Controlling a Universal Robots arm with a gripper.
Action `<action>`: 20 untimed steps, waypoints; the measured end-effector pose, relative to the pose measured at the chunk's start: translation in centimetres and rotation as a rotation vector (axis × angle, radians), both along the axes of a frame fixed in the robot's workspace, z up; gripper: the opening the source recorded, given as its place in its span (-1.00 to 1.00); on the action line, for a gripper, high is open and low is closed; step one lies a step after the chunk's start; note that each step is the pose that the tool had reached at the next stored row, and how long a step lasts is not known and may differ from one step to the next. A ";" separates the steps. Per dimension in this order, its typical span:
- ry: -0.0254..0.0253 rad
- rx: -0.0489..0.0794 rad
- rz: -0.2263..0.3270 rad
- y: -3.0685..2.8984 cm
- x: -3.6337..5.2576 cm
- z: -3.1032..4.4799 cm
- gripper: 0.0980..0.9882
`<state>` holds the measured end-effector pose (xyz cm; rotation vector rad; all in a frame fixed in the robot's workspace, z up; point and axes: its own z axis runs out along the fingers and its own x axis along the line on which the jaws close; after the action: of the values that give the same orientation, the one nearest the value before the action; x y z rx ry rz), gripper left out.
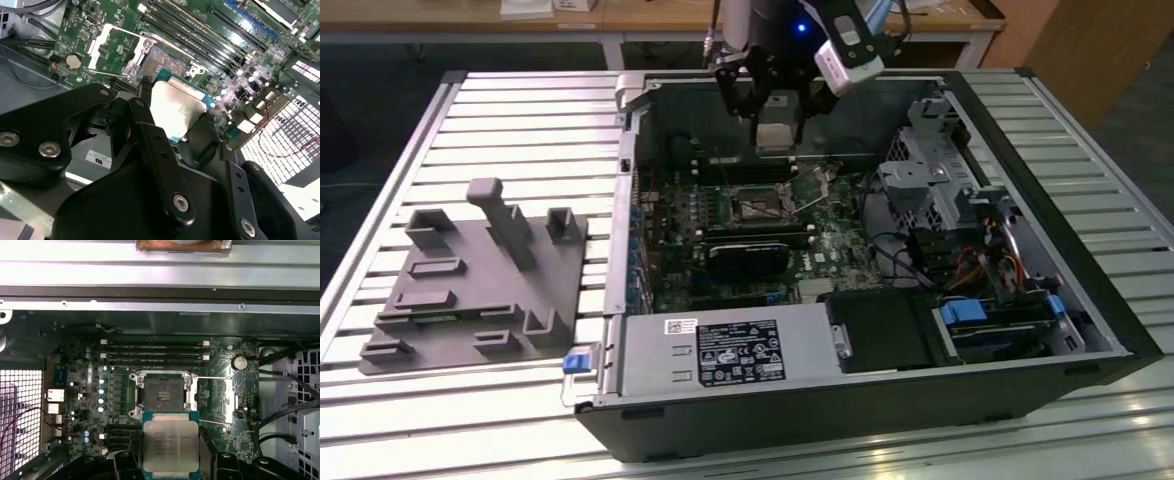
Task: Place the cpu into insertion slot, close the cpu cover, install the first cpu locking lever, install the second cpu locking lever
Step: 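Place the cpu into insertion slot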
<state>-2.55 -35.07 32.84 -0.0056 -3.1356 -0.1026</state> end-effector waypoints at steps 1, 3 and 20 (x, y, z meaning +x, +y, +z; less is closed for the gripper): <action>-0.0007 0.000 0.001 0.04 -0.03 -0.10 -0.01; -0.0014 0.000 0.001 0.11 -0.08 -0.29 -0.01; -0.0025 0.000 0.001 1.18 -0.59 -2.05 -0.01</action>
<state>-3.13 -33.89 30.79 -0.0042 -3.1380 -0.1029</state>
